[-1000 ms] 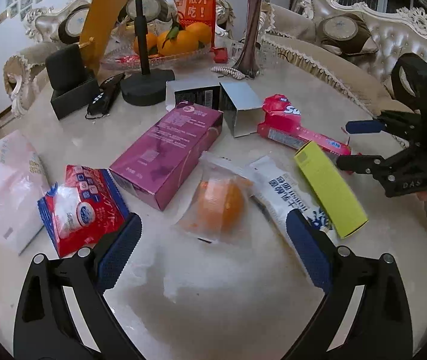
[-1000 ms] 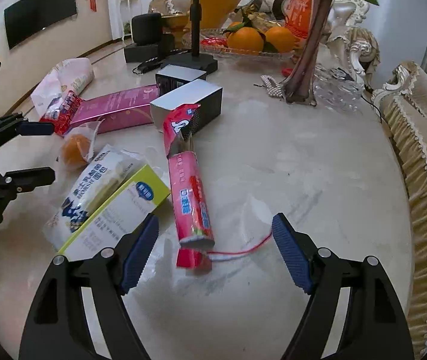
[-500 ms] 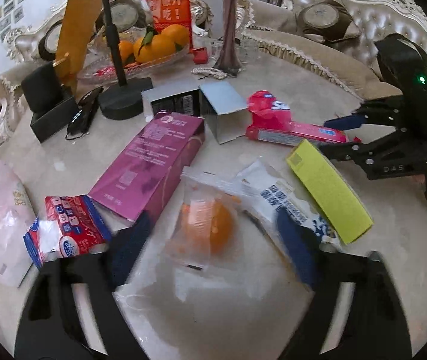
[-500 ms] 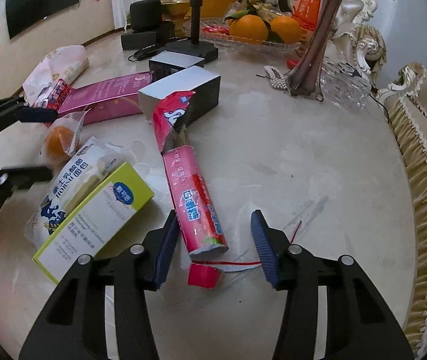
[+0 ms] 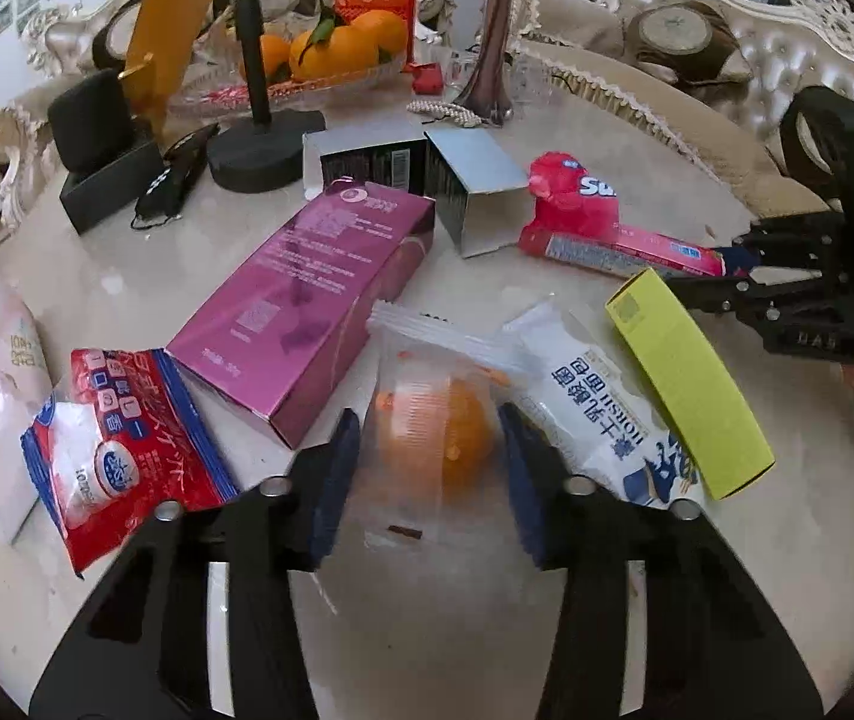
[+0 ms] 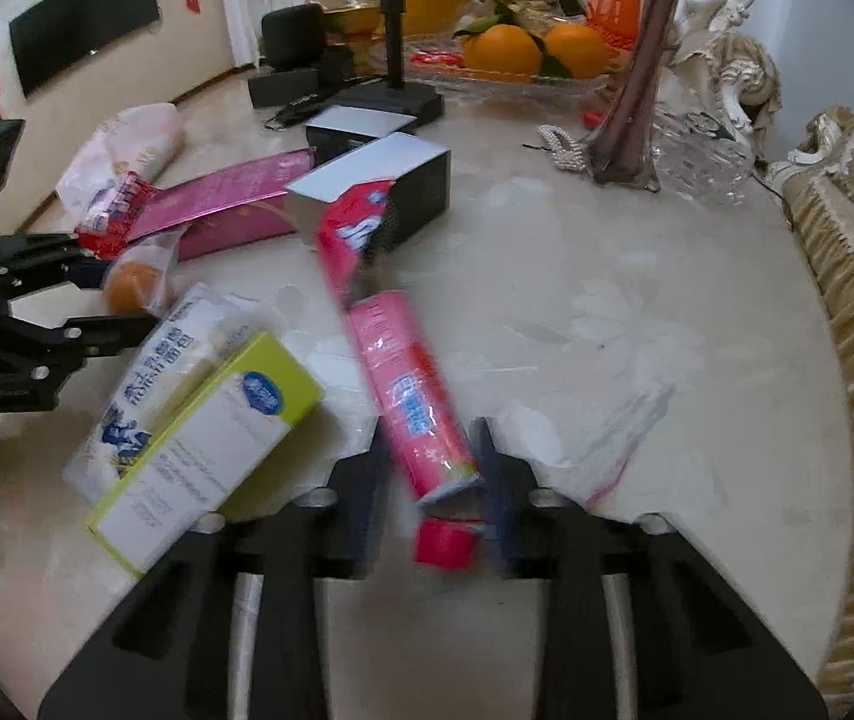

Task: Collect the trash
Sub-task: 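Grasp the clear orange-filled bag with left tool while right tool grasps pink toothpaste tube, then drop the orange bag and toothpaste tube into the wastebasket from both tools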

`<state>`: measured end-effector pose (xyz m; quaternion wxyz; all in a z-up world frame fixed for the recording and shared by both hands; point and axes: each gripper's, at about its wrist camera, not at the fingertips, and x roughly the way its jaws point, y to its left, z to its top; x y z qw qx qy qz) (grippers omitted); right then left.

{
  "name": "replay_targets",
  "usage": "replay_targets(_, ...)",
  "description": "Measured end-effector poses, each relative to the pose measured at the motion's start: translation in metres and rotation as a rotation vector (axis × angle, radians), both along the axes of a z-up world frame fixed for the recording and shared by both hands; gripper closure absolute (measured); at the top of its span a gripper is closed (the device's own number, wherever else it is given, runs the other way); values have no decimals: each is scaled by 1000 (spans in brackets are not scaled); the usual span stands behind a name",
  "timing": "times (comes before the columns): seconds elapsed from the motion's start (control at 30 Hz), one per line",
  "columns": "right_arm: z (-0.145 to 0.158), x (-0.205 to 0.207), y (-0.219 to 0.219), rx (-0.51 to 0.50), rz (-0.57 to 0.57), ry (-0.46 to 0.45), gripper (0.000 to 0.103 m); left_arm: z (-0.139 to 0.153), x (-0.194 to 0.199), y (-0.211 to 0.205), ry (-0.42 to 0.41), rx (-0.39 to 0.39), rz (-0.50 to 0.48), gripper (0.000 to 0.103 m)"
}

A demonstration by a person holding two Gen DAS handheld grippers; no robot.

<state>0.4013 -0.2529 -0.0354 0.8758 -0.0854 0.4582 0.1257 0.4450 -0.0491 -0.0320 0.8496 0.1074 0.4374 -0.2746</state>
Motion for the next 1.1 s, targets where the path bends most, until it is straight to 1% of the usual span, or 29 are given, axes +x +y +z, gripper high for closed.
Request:
replay_targets(0.07, 3, -5, 2, -18, -10, -22, 85, 2, -4, -2, 6, 2, 1, 65)
replay_targets(0.13, 10, -7, -2, 29, -12, -16, 85, 5, -9, 0, -10, 16, 26, 65)
replay_targets(0.27, 31, -18, -16, 84, -46, -36, 85, 18, -21, 14, -23, -34, 80, 65)
replay_targets(0.3, 36, -22, -19, 107, -50, -39, 85, 24, -26, 18, -25, -50, 89, 65)
replay_targets(0.43, 63, -54, -28, 186, -60, -97, 85, 56, -65, 28, -95, -79, 117, 65)
replay_targets(0.5, 76, -82, -29, 231, -51, -132, 85, 72, -90, 30, -129, -101, 121, 65)
replay_targets(0.53, 81, -99, -28, 249, -44, -150, 85, 82, -110, 30, -156, -99, 125, 65)
replay_targets(0.6, 88, -143, -22, 293, -18, -181, 85, 92, -142, 30, -185, -104, 130, 65)
replay_targets(0.63, 89, -158, -19, 305, -8, -188, 85, 95, -166, 31, -191, -114, 137, 65)
replay_targets(0.67, 87, -185, -13, 316, 8, -196, 85, 95, -188, 32, -196, -125, 138, 65)
replay_targets(0.73, 82, -224, -3, 332, 41, -199, 85, 92, -229, 34, -196, -155, 134, 65)
replay_targets(0.8, 70, -269, 9, 367, 69, -169, 85, 83, -279, 35, -192, -186, 130, 65)
replay_targets(0.83, 67, -283, 12, 379, 76, -153, 85, 78, -297, 36, -187, -193, 126, 65)
replay_targets(0.87, 58, -304, 19, 396, 86, -121, 85, 70, -321, 35, -176, -195, 114, 65)
replay_targets(0.97, 41, -349, 30, 407, 108, -51, 85, 42, -374, 31, -106, -183, 80, 65)
replay_targets(1.03, 29, -375, 35, 418, 112, 11, 85, 22, -398, 32, -43, -185, 77, 65)
replay_targets(1.1, 19, -391, 39, 411, 116, 59, 85, -1, -419, 31, 15, -162, 87, 65)
